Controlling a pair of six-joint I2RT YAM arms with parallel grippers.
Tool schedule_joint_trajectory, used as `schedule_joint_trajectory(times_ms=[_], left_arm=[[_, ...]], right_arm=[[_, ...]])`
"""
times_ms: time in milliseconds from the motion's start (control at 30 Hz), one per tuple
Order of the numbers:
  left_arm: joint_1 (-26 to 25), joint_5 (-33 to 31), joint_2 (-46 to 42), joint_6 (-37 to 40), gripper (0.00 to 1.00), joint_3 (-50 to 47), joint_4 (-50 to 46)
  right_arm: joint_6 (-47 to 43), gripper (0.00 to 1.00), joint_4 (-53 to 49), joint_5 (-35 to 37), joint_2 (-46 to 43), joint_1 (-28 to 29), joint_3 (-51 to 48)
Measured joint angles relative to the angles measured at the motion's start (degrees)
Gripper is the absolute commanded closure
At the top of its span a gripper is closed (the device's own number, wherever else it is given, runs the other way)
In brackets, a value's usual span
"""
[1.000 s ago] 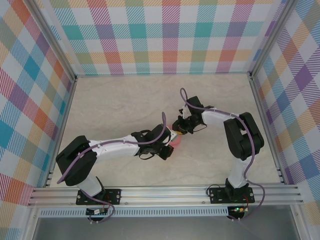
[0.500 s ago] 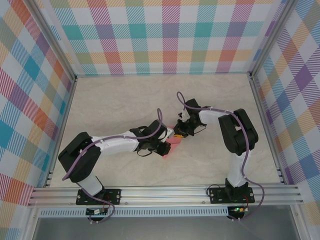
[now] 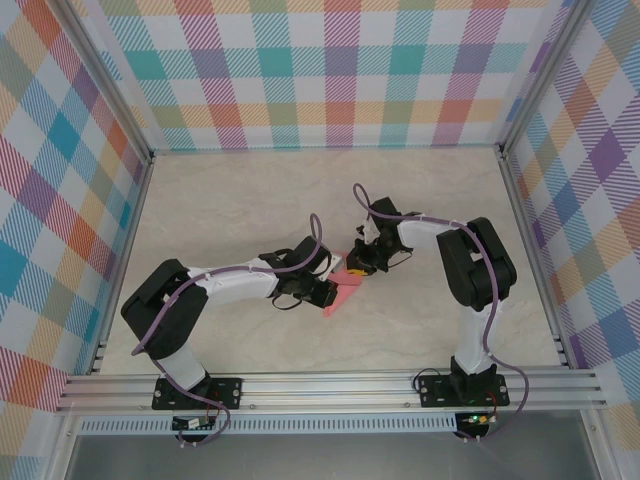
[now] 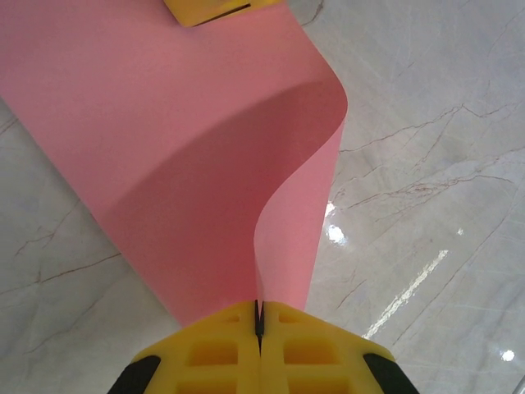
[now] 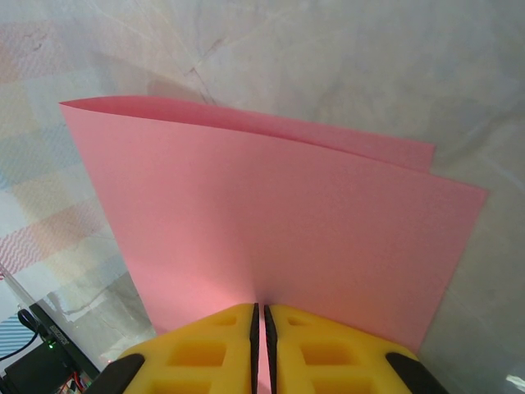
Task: Fold a paper plane with a square sheet of paper (pick it up from the middle)
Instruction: Third fold the triangle at the center of the table.
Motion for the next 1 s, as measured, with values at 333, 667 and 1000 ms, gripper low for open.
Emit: schedule_joint_trajectory(times_ms=[333, 667, 1000], left_arm=[[0.46, -0.37, 1.01, 0.35, 0.98, 1.4, -1.73], [0.81, -1.27, 1.77, 0.48, 0.98, 1.4, -2.71], [0.98, -2.27, 2.6, 1.22, 0.97, 1.86, -2.8]], right_arm=[[-0.61, 0.85, -0.13, 0.02, 0.0, 0.0, 0.11], [-0.83, 0.84, -0.31, 0.22, 0.0, 0.0, 0.24], [-0.83, 0.84, -0.31, 0.22, 0.0, 0.0, 0.24]])
